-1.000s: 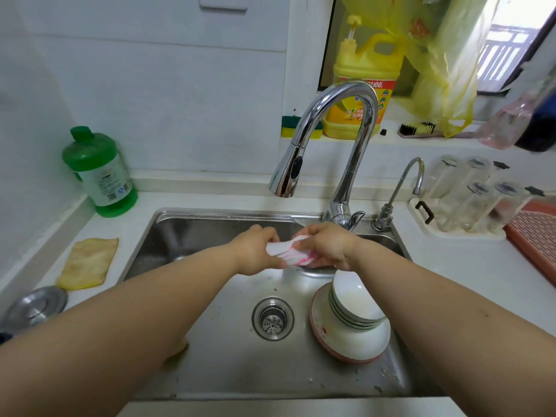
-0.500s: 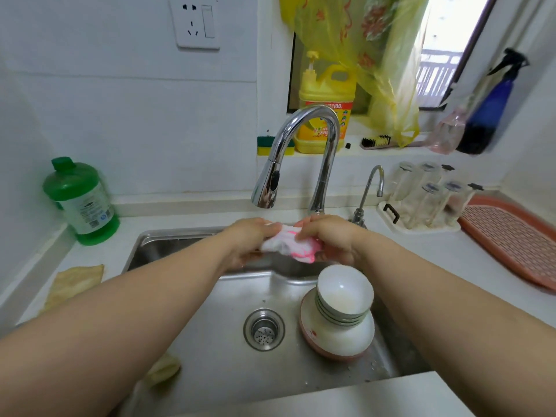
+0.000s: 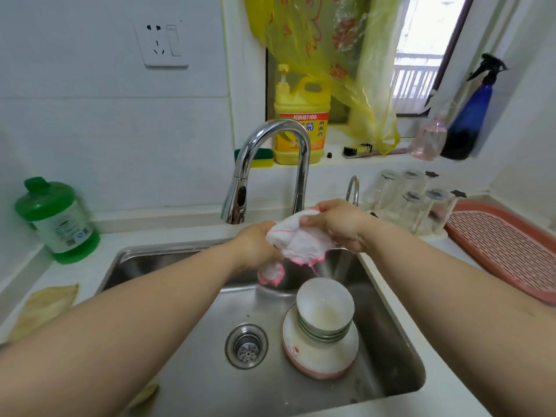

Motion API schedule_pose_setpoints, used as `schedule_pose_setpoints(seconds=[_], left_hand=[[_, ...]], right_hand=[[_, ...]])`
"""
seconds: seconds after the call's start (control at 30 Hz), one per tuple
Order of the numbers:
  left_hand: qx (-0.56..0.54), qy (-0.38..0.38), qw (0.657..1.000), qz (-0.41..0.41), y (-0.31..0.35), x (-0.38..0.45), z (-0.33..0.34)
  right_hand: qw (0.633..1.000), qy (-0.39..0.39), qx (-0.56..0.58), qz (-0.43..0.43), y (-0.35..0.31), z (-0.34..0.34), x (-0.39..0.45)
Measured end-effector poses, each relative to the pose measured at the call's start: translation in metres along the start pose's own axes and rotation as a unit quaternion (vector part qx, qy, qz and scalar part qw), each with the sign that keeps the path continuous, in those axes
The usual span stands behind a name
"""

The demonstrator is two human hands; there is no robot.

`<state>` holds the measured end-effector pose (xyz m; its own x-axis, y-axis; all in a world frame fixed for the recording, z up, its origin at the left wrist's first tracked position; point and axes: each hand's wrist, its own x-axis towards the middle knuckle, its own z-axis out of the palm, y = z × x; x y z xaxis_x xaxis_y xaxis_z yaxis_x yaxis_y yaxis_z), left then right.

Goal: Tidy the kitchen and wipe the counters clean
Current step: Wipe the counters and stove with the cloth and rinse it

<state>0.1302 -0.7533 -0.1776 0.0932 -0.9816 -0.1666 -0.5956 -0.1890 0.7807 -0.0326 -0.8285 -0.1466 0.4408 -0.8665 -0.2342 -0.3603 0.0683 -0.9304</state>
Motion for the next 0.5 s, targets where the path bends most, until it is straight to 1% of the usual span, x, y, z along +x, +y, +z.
schedule_pose_setpoints(seconds=[0.07,0.1,0.17,0.2,0.23,0.27,0.3,0.37,0.43,0.5], left_hand=[[0.028,-0.044,0.998,-0.019,0.009,0.004,0.007],[0.003,-0.072,0.997,-0.031,0.015,0.006,0.009],[-0.12,-0.096,0.987,-0.049,0.024,0.012,0.01],[-0.194,-0.086,0.976,-0.055,0.03,0.016,0.011],[-0.251,-0.069,0.964,-0.056,0.036,0.019,0.011],[-0.275,-0.047,0.959,-0.049,0.039,0.024,0.011],[-0.262,-0.021,0.964,-0.038,0.041,0.026,0.01],[-0.217,0.055,0.974,-0.023,0.046,0.034,0.013],[-0.197,0.116,0.973,-0.016,0.05,0.04,0.011],[-0.212,0.161,0.964,-0.011,0.055,0.045,0.009]], right_hand=[[0.998,0.037,-0.007,-0.043,-0.002,-0.008,0.005],[0.997,0.043,-0.024,-0.062,-0.002,-0.014,0.008],[0.992,0.02,-0.073,-0.097,-0.003,-0.021,0.011],[0.99,-0.003,-0.088,-0.111,-0.004,-0.026,0.014],[0.987,-0.023,-0.098,-0.122,-0.006,-0.029,0.016],[0.985,-0.035,-0.104,-0.133,-0.008,-0.031,0.018],[0.984,-0.037,-0.103,-0.142,-0.01,-0.032,0.02],[0.984,-0.045,-0.086,-0.149,-0.012,-0.042,0.026],[0.988,-0.079,-0.081,-0.101,-0.009,-0.054,0.03],[0.986,-0.147,-0.079,-0.026,0.004,-0.064,0.032]])
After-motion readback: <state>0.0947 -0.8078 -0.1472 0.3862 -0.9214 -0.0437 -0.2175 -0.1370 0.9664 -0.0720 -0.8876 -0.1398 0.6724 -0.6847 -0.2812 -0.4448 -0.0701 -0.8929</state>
